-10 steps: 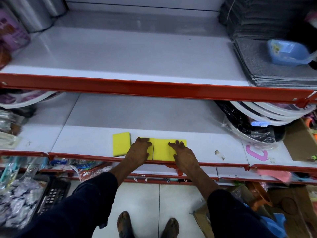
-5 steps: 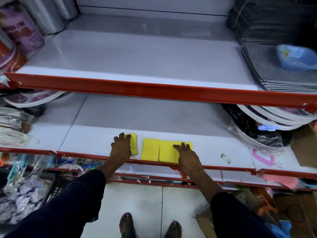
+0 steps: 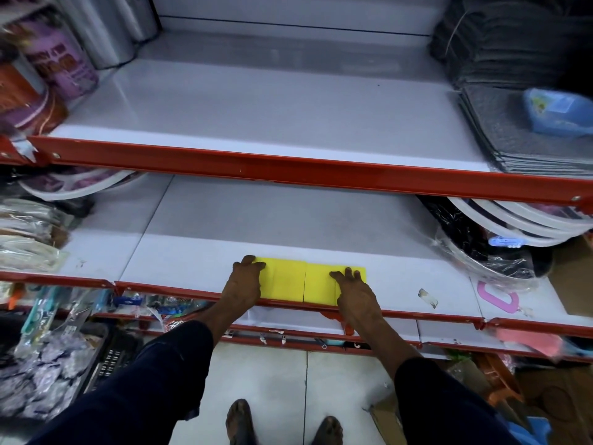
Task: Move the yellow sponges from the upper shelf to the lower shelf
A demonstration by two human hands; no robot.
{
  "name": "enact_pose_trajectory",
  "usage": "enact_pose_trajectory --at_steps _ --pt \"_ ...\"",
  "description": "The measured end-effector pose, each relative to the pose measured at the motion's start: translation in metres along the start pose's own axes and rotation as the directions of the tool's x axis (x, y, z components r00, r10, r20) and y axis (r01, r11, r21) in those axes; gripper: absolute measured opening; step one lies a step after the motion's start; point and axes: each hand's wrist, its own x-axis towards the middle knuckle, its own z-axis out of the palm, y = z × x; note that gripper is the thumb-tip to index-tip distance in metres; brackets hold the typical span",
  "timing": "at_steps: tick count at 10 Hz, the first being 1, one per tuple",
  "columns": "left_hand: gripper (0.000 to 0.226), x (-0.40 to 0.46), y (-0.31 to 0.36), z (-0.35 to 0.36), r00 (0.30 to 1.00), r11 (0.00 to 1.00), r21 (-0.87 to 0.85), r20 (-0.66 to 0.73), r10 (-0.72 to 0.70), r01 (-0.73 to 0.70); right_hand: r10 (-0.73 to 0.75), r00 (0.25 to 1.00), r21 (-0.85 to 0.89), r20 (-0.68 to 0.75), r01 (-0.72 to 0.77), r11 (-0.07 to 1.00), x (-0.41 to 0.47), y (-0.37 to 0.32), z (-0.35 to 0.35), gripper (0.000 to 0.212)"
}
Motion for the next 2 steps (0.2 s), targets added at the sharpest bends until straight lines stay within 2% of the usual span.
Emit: enact_pose_trajectory --at_steps 1,2 --pt "0.055 -0.005 0.004 -0.005 0.999 0.997 0.077 0.048 0.003 -0.007 0.015 1.000 -0.006 0.020 -0.015 1.000 -0.003 -0.004 -0.003 0.079" --pt "0.056 -0.019 0.020 -0.019 0.999 0.994 0.107 0.036 -0.020 0.016 0.025 1.000 0.011 0.006 -0.025 1.000 -0.008 -0.008 -0.008 0.079"
